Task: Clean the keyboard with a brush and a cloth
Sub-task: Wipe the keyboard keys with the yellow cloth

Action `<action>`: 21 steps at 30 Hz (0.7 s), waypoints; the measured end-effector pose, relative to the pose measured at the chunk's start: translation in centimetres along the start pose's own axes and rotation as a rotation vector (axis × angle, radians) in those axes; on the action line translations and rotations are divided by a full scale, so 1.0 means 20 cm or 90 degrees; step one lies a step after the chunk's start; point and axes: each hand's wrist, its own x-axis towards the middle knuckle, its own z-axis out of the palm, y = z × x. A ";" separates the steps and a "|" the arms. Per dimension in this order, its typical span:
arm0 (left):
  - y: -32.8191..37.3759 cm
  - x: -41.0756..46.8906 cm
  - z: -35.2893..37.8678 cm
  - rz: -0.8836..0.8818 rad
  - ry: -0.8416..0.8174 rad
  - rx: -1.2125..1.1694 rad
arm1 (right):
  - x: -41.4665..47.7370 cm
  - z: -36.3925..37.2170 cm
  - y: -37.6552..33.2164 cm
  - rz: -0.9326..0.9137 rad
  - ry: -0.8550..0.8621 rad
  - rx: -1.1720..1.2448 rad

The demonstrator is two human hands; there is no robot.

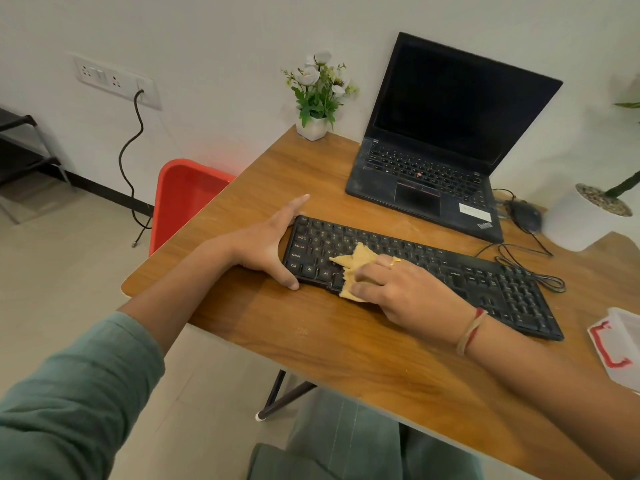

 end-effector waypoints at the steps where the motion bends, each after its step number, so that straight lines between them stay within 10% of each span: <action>1: 0.00 0.00 0.00 0.001 0.000 -0.002 | -0.02 -0.02 0.00 0.011 -0.007 0.016; 7: 0.00 0.00 0.02 -0.004 -0.015 -0.017 | 0.10 -0.04 -0.04 0.192 0.160 0.162; 17: -0.01 0.00 0.02 -0.007 -0.019 -0.025 | -0.03 -0.02 -0.08 0.057 -0.030 0.079; 21: 0.00 -0.01 0.03 -0.003 -0.016 -0.024 | -0.04 -0.09 0.01 0.265 0.074 0.252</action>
